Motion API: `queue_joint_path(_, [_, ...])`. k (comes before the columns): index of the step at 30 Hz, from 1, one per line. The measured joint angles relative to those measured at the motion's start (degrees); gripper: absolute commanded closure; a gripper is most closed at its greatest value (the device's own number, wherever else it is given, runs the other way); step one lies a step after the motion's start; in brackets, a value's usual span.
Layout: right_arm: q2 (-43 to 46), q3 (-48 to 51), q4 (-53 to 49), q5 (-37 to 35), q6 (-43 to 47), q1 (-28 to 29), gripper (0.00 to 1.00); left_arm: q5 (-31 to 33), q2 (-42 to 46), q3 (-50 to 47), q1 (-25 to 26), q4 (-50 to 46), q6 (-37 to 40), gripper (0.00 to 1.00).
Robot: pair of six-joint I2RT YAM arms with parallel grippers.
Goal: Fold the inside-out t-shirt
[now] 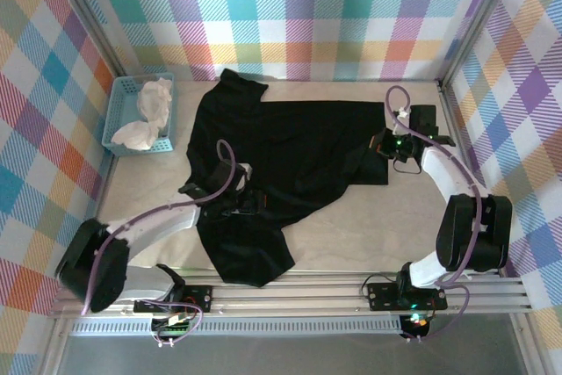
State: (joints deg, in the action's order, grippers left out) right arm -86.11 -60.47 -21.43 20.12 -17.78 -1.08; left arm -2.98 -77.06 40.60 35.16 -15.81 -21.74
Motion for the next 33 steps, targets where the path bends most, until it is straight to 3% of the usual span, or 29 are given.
queue_joint_path(4, [0.02, -0.02, -0.02, -1.68, 0.26, 0.11, 1.0, 0.5, -10.69, 5.38, -0.81, 0.94, -0.59, 0.35])
queue_joint_path(12, [0.02, -2.16, -0.5, -5.84, 0.76, 0.09, 1.0, 0.5, -30.23, 25.4, -1.9, 2.4, 0.83, 0.35])
queue_joint_path(25, [0.46, -4.63, -1.88, -8.37, 1.73, 0.09, 1.0, -2.32, -57.11, 68.35, -3.43, -6.93, 7.34, 0.34])
queue_joint_path(29, [0.79, -4.63, -2.25, -8.15, 1.68, 0.09, 1.0, -2.32, -55.91, 69.4, -3.98, -8.15, 9.07, 0.34])
queue_joint_path(33, [1.79, -4.24, -2.19, -6.67, 1.46, 0.11, 1.0, -3.15, -43.82, 52.48, -3.98, -4.52, 8.63, 0.34])
